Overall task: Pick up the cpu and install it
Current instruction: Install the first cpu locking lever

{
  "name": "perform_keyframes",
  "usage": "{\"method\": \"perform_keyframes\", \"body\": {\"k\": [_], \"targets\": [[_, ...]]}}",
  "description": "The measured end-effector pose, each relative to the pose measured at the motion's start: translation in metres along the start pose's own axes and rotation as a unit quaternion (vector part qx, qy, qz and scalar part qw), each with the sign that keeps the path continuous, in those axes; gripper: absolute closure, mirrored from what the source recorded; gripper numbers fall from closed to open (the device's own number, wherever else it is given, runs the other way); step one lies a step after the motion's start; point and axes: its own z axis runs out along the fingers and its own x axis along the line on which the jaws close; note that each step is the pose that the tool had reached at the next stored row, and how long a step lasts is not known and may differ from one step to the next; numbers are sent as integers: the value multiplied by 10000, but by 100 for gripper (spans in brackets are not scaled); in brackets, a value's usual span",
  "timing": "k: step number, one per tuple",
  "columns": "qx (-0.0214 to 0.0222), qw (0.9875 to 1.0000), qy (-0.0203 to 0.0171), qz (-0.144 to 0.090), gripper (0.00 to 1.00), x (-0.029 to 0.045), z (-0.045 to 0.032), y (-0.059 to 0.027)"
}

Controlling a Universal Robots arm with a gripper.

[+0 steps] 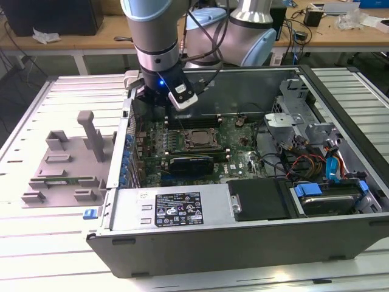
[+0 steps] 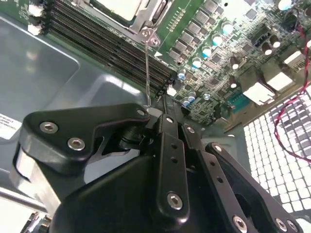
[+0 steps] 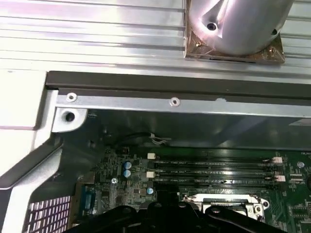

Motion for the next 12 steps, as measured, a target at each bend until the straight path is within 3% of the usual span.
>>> {"method": "perform_keyframes", "body": {"k": [11,12], "targets": [[8,9998,-55,173,89,-424,114,-51],[8,9998,-55,173,89,-426,115,-52]]}}
